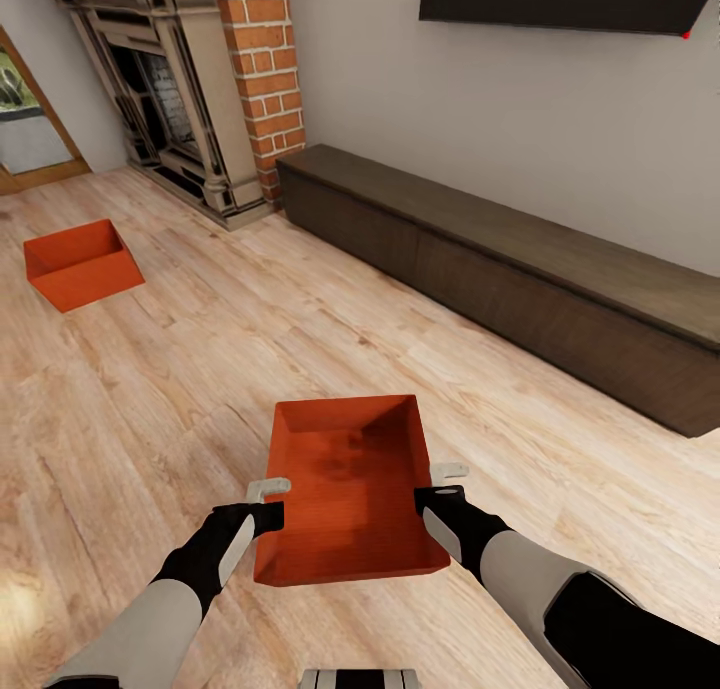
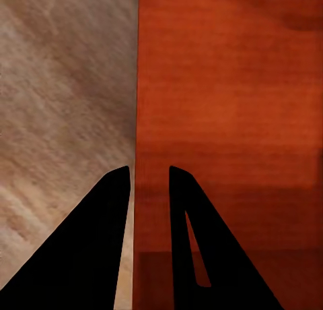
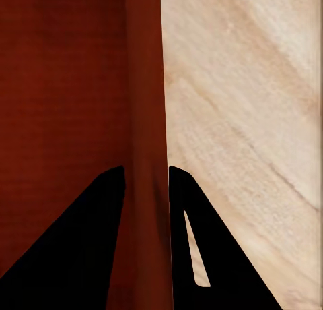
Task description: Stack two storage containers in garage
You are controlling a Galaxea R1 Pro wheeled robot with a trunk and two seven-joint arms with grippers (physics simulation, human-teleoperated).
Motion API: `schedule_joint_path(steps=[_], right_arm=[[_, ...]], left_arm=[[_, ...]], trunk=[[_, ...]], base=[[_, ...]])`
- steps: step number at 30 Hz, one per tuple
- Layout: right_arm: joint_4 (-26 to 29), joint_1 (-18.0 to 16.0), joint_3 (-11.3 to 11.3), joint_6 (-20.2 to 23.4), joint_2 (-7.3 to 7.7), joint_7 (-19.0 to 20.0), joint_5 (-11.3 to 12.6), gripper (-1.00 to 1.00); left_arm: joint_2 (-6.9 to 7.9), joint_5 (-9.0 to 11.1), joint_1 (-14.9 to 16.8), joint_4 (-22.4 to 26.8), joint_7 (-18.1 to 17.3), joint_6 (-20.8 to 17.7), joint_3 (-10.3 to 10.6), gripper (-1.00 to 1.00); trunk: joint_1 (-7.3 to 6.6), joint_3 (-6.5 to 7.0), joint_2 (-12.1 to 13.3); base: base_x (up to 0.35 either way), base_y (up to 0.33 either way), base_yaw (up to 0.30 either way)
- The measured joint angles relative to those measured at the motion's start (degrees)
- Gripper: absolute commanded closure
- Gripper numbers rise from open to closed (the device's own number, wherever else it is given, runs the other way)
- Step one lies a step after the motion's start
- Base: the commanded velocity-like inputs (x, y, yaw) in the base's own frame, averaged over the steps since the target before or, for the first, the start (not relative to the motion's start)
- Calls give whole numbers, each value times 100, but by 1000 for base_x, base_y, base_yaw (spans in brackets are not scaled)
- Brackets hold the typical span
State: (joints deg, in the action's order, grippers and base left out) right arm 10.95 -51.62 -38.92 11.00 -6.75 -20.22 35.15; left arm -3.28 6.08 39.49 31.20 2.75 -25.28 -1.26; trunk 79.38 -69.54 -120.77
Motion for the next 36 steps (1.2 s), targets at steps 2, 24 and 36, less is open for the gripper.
schedule_joint_path(steps=[2, 24, 36], right_arm=[[0, 0, 1, 1, 0, 0, -2, 100], [-1, 0, -7, -8, -3, -5, 11, 100], [-1, 0, -7, -8, -2, -4, 12, 100]], left_arm=[[0, 0, 0, -1, 0, 1, -1, 100], [5, 9, 0, 3, 0, 1, 7, 100], [3, 5, 0, 4, 0, 1, 6, 100]], trunk=[[-44, 36, 80], [-527, 431, 963], [-791, 646, 1444]], base=[[0, 0, 0], [0, 0, 0], [0, 0, 0]])
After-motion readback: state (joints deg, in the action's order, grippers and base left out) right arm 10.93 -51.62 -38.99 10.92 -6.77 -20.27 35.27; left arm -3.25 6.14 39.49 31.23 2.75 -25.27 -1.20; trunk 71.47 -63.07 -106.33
